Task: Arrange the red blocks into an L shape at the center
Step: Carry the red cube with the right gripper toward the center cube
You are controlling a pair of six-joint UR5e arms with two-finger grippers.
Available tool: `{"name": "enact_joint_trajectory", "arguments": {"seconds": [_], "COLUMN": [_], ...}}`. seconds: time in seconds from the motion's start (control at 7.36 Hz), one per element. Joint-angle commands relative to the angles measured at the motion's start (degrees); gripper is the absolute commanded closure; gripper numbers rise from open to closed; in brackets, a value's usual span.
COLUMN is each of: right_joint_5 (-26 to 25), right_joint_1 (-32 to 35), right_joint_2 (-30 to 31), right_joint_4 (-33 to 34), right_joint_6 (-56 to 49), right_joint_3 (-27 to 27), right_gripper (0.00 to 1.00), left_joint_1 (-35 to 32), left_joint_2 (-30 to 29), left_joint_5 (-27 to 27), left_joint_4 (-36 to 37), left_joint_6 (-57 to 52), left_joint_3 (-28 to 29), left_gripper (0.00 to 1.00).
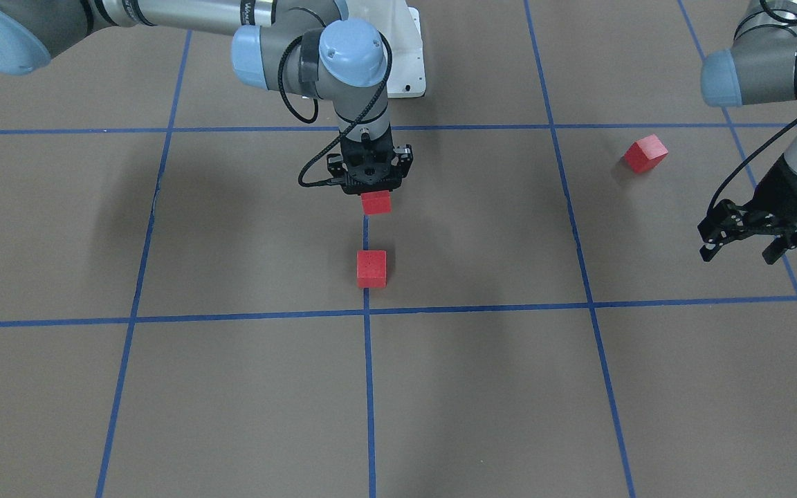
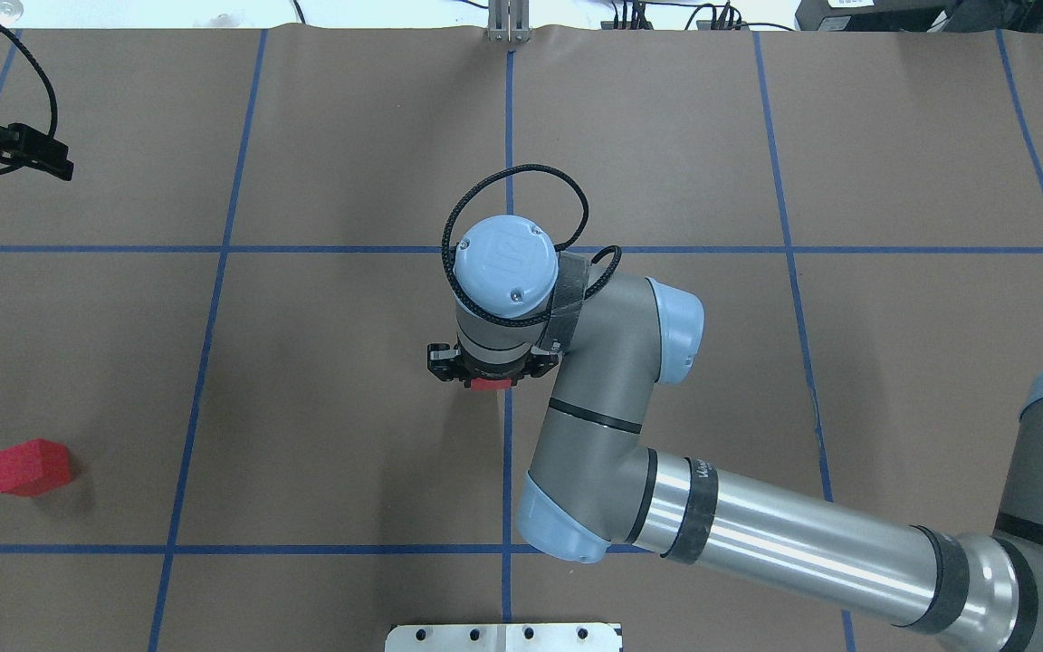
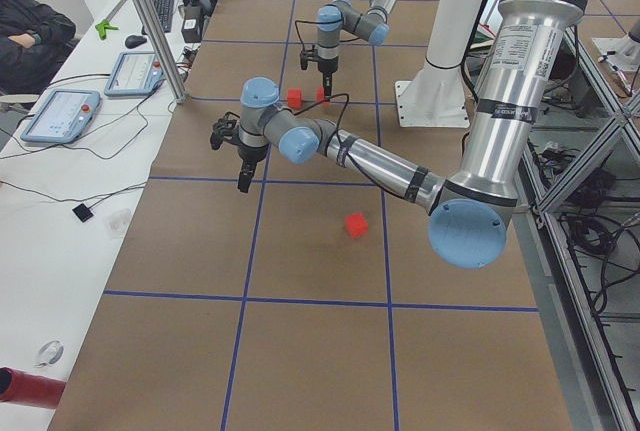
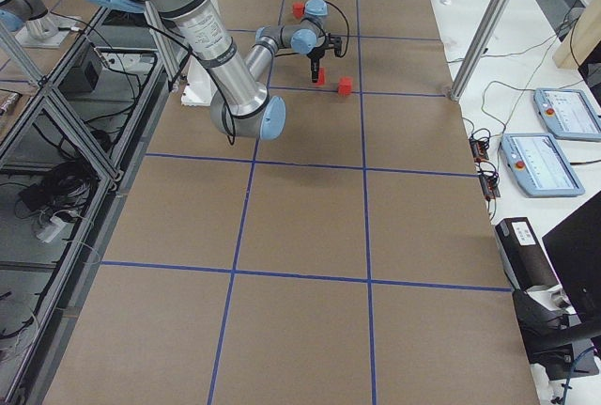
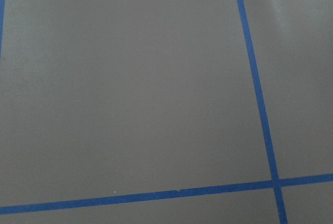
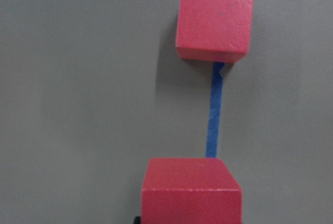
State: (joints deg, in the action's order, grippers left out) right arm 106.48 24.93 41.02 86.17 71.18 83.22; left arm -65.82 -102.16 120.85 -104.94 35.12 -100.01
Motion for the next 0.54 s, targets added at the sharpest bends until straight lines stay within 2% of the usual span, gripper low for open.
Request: {"name": "enact_joint_trajectory", "arguments": {"seconds": [0.0, 0.41], "right_joint_5": [-2.50, -4.51], "right_joint_1": [0.21, 0.73], "right_joint_2": [-0.15, -0.15], "right_joint_4": [-1.18, -1.09], "right_joint_6": [1.77, 1.51], "right_joint_3": [-1.65, -2.53], "right_gripper": [1.00, 1.00], "left_joint_1": [-0.01, -0.01], "left_joint_2": [-0.05, 0.12], "left_joint_5": [0.00, 0.00], "left_joint_4": [0.00, 0.00], "left_joint_6": [0.03, 0.21], "left_joint_3": [-0.01, -0.10], "left_gripper": [0.00, 0.00]}}
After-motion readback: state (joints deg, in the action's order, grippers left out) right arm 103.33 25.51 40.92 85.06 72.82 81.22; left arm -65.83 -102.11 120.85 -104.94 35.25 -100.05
